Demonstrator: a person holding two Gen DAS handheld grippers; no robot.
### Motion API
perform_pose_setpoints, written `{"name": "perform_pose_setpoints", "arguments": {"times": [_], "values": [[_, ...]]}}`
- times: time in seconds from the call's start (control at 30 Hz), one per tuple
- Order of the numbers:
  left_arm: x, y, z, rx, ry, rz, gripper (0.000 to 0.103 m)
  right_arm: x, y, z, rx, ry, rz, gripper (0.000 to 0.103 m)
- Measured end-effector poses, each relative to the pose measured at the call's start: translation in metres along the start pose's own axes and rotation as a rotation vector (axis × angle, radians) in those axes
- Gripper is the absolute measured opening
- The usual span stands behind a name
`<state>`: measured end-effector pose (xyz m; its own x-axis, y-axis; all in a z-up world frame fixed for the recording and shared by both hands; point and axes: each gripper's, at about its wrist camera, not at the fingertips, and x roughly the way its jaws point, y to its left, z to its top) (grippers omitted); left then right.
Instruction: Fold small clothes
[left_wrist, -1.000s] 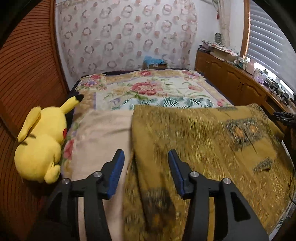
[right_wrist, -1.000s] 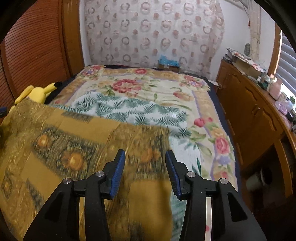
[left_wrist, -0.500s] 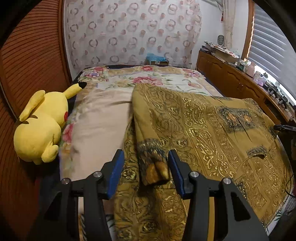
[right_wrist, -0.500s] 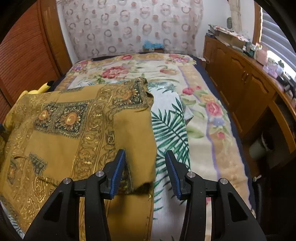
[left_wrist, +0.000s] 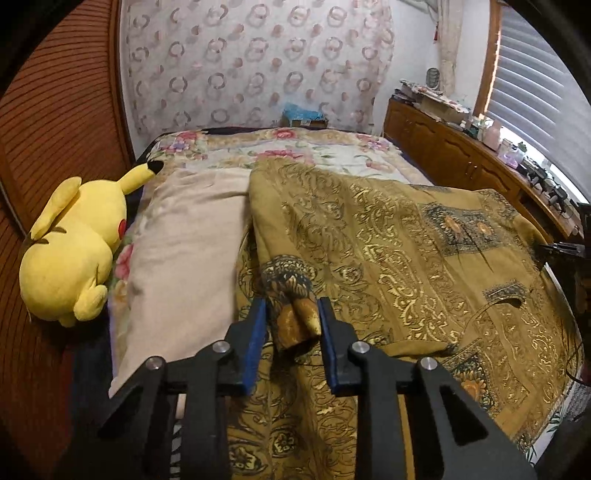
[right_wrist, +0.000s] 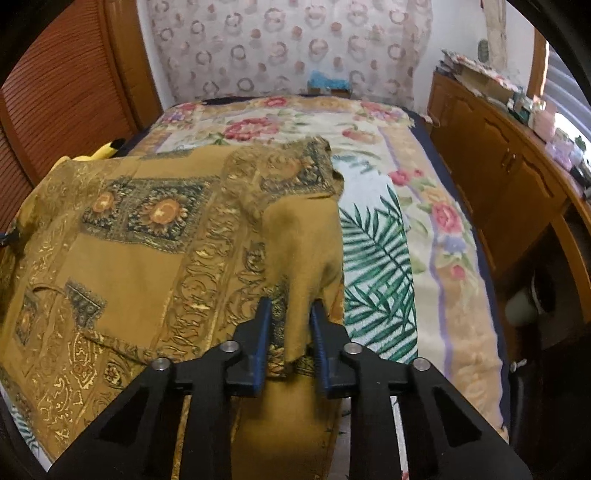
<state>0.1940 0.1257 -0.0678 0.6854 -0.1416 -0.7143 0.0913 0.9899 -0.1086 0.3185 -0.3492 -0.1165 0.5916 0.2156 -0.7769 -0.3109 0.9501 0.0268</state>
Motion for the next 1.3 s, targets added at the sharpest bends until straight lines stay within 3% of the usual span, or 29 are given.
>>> {"name": "perform_pose_setpoints", "arguments": {"times": [0.23,0.63,0.67,0.7,0.73,0.9,1.03,1.3], "values": [[-0.002,-0.006,0.003,0.012,-0.008,-0.011,0.023,-0.006,0.008,0.003,-0.023,-0.015,0.031,0.01],[0.021,0.002,-0.005,-0.013,0.073,-0.01,0.023,0.008,-0.006,0.0,0.028,0.026,0.016,0.01],[0.021,0.001,-0.006,-0.007,0.07,-0.02,0.022,0.009,-0.007,0.0,0.026,0.03,0.017,0.01],[0.02,0.0,-0.006,-0.005,0.065,-0.022,0.007,0.011,-0.006,0.0,0.023,0.036,0.017,0.01],[0.018,0.0,-0.004,-0.008,0.057,-0.021,0.002,0.012,-0.006,0.001,0.018,0.038,0.018,0.01],[-0.004,0.0,0.002,-0.036,-0.014,-0.035,0.0,-0.003,0.0,0.006,-0.002,-0.016,0.086,0.001],[-0.028,-0.001,0.004,-0.042,-0.066,-0.04,0.0,-0.033,0.001,0.013,0.013,-0.097,0.106,0.0],[-0.068,-0.002,-0.013,-0.039,-0.114,-0.036,0.0,-0.08,0.008,0.009,-0.002,-0.174,0.116,0.0]]}}
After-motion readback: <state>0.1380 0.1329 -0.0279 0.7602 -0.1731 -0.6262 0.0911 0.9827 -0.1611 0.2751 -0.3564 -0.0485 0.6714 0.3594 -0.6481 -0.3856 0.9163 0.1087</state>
